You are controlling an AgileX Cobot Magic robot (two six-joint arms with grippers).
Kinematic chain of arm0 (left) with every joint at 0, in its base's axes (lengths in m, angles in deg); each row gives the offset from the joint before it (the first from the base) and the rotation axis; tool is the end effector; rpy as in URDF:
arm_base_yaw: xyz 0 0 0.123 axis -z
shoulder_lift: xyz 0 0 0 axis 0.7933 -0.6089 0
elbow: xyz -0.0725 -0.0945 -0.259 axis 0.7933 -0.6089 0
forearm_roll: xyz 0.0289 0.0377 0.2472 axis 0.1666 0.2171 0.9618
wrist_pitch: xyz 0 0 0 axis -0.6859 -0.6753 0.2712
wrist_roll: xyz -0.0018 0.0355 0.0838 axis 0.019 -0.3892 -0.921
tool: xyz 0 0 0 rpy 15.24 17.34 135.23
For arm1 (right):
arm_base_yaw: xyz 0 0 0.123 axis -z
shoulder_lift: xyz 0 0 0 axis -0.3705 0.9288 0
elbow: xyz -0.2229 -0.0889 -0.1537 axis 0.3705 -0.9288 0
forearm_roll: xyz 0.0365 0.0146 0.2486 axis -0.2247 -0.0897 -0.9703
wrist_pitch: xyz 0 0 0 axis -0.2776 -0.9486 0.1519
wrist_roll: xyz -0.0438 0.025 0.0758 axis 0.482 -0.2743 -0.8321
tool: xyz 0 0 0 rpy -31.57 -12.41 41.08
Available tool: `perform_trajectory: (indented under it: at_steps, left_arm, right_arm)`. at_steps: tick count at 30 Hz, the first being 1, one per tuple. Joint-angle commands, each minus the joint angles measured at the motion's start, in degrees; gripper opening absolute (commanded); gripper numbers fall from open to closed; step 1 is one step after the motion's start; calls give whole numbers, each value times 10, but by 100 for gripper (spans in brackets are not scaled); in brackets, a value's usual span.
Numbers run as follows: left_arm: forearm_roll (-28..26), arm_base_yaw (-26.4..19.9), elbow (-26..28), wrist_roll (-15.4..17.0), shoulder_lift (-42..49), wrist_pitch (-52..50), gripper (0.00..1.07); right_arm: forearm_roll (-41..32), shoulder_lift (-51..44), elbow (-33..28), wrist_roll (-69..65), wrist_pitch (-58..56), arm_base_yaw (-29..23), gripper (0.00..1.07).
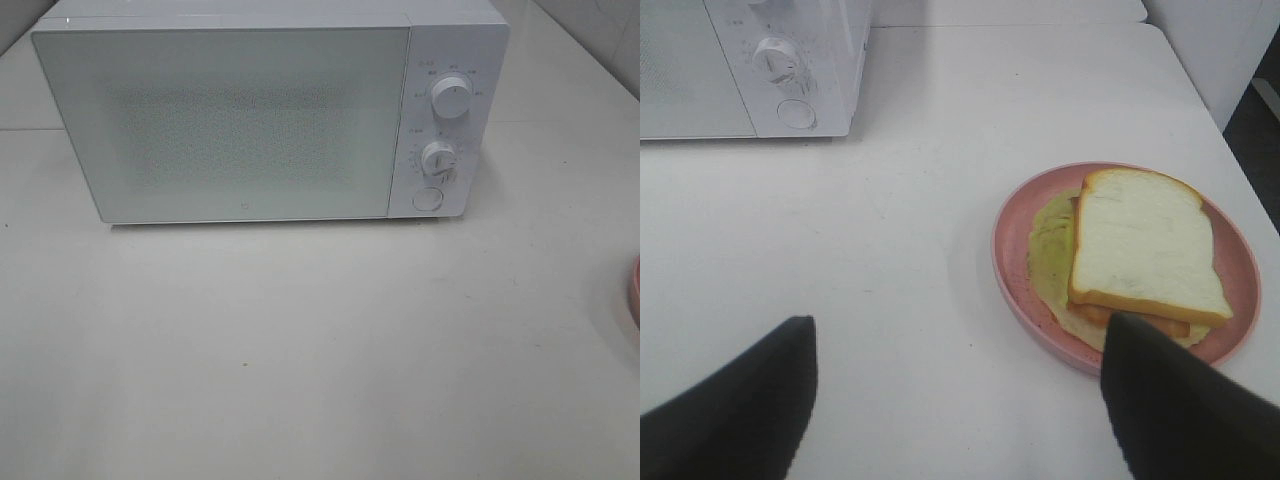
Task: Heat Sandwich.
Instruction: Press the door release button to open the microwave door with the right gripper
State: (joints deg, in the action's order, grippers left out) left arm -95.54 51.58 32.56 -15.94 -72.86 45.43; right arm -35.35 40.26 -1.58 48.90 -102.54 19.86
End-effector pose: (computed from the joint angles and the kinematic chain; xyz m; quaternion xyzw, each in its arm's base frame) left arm -0.0058 -0.0181 0.2795 0.0849 0.8397 -0.0554 0.5334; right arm -0.0046 -0.0049 0.2817 0.0046 0.8418 -0.0107 0.5397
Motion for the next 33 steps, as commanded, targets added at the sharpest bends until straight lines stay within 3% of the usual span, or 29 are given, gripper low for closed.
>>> perform_trajectory:
  at_steps: [1,18,33]
  left_arm:
    - [-2,0,-3,3,16,-4,100]
    - [-2,0,-3,3,16,-4,100]
    - [-2,0,-3,3,16,-4,100]
  right_arm:
    - [2,-17,0,-2,1,2,75]
    - [2,-14,3,-3,2,2,75]
    - [1,111,25,-3,104,2,75]
